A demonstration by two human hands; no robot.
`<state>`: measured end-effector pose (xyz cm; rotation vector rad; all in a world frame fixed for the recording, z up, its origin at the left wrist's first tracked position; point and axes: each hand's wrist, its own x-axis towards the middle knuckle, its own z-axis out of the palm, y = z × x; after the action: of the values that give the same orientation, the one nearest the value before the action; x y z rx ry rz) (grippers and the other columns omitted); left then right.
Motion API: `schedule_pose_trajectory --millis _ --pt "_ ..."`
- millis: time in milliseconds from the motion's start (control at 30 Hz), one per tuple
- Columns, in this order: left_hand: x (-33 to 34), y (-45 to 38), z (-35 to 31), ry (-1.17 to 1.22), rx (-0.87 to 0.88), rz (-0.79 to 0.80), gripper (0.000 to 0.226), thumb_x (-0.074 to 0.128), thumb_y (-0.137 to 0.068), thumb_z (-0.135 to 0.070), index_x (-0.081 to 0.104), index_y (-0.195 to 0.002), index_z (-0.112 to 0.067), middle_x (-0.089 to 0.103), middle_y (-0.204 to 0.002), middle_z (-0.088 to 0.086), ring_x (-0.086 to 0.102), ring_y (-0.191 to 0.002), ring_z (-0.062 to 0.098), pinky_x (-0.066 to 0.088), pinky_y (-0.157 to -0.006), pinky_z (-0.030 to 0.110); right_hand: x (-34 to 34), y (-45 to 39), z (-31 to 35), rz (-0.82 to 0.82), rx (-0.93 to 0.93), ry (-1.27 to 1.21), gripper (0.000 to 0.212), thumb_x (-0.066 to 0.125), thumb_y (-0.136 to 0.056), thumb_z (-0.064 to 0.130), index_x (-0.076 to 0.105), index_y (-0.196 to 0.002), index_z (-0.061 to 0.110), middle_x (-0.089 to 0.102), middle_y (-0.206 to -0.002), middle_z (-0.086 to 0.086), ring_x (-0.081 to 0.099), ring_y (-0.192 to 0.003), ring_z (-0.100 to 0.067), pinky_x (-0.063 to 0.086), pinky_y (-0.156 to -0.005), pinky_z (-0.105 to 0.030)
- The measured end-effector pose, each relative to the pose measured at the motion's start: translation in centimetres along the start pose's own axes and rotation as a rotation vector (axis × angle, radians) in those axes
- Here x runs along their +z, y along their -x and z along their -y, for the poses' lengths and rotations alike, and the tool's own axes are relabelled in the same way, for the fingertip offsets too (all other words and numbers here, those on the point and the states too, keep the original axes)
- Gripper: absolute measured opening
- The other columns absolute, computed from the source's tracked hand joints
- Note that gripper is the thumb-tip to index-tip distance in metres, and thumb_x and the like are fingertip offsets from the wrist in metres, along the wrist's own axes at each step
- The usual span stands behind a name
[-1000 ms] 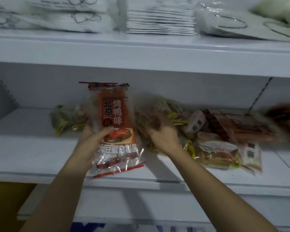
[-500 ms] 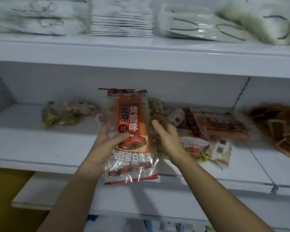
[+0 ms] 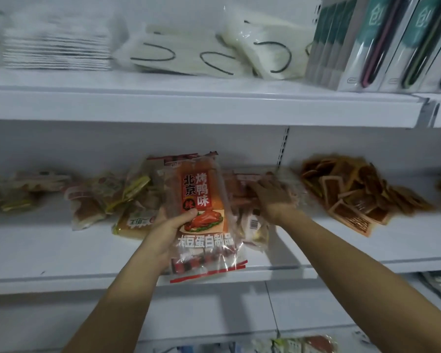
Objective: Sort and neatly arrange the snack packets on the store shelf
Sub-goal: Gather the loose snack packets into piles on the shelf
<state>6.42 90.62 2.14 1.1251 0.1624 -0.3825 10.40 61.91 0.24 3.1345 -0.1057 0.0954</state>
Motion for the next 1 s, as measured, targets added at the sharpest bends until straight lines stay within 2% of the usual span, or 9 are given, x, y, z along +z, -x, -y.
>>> schedule_pose_trajectory --millis 133,300,467,567,633,733,800,933,1000 --pt "0.0 -1.1 -0.4 -0.037 -0.048 -0.004 0.08 0.084 -0.07 -0.004 0.047 -0.139 -0.021 0.072 -0.116 0.025 0.072 -0.103 0.046 0.052 -0.094 0.069 -1.6 0.0 -0.8 -0.324 0.002 -0.085 0.052 0.061 -0.086 0.013 0.055 -0.135 0.028 0.066 -0.127 -0.004 0.061 -0.117 -0.032 0.047 -0.095 -0.041" --pt "-1.5 -2.4 -1.8 -0.107 -0.098 0.004 0.082 0.091 -0.063 -0.012 0.053 -0.136 -0.007 0.071 -0.114 0.028 0.071 -0.105 0.047 0.05 -0.099 0.066 -2.9 3.5 -1.5 -0.785 -0.002 -0.368 0.044 0.05 -0.075 0.013 0.064 -0.117 0.012 0.071 -0.09 -0.011 0.066 -0.075 -0.036 0.046 -0.063 -0.033" --pt "-0.1 -3.5 -3.2 -0.218 -0.173 0.068 0.051 0.076 -0.074 -0.012 0.064 -0.119 0.008 0.072 -0.106 0.028 0.072 -0.09 0.04 0.053 -0.098 0.054 -4.5 5.0 -0.9 -0.785 -0.139 -0.571 0.047 0.046 -0.089 0.031 0.067 -0.123 0.008 0.073 -0.113 -0.007 0.068 -0.101 -0.029 0.055 -0.092 -0.045" --pt "1.0 -3.9 -3.5 -0.187 -0.176 0.132 0.051 0.075 -0.073 -0.017 0.066 -0.119 0.004 0.073 -0.104 0.025 0.071 -0.089 0.037 0.052 -0.097 0.052 -5.9 5.7 0.2 -0.867 -0.26 -0.63 0.043 0.049 -0.088 0.022 0.071 -0.122 0.007 0.074 -0.115 -0.003 0.065 -0.107 -0.009 0.051 -0.099 -0.027" --pt "1.3 -4.0 -3.6 -0.159 -0.154 0.088 0.037 0.074 -0.079 -0.025 0.07 -0.109 -0.004 0.075 -0.101 0.021 0.072 -0.093 0.033 0.056 -0.097 0.05 -6.2 6.1 0.4 -0.874 -0.355 -0.673 0.046 0.047 -0.077 0.009 0.074 -0.115 0.007 0.074 -0.113 -0.001 0.063 -0.113 -0.01 0.05 -0.1 -0.033" --pt "1.0 -4.1 -3.4 -0.059 -0.16 -0.013 0.043 0.045 -0.102 -0.019 0.043 -0.059 -0.013 0.05 -0.04 0.004 0.053 -0.034 0.013 0.048 -0.04 0.016 -5.5 5.9 0.1 -0.754 -0.432 -0.765 0.055 0.044 -0.067 -0.009 0.076 -0.108 0.01 0.073 -0.118 0.002 0.055 -0.132 -0.019 0.04 -0.113 -0.04" --pt "2.6 -3.2 -3.4 -0.034 -0.152 -0.015 0.05 0.034 -0.104 -0.014 0.039 -0.054 -0.015 0.039 -0.032 0.002 0.041 -0.022 0.012 0.035 -0.029 0.013 -4.9 5.5 -0.3 -0.727 -0.461 -0.79 0.047 0.05 -0.075 -0.014 0.077 -0.105 0.011 0.071 -0.123 0.001 0.054 -0.133 -0.024 0.032 -0.118 -0.046" --pt "4.4 -2.4 -2.3 -0.039 -0.204 0.134 0.056 0.048 -0.097 -0.037 0.061 -0.051 -0.009 0.058 -0.047 0.012 0.06 -0.039 0.018 0.052 -0.043 0.021 -4.4 5.4 -0.8 -0.675 -0.442 -0.947 0.022 0.062 -0.092 0.007 0.079 -0.097 0.021 0.061 -0.131 0.021 0.052 -0.131 -0.014 0.031 -0.117 -0.057" --pt "4.4 -3.1 -1.9 0.032 -0.166 0.188 0.06 0.069 -0.078 -0.06 0.076 -0.097 -0.004 0.075 -0.095 0.021 0.075 -0.086 0.032 0.062 -0.079 0.044 -4.0 5.3 -1.6 -0.606 -0.41 -1.022 0.017 0.068 -0.092 0.016 0.077 -0.093 0.03 0.056 -0.136 0.023 0.047 -0.136 -0.01 0.029 -0.117 -0.061"
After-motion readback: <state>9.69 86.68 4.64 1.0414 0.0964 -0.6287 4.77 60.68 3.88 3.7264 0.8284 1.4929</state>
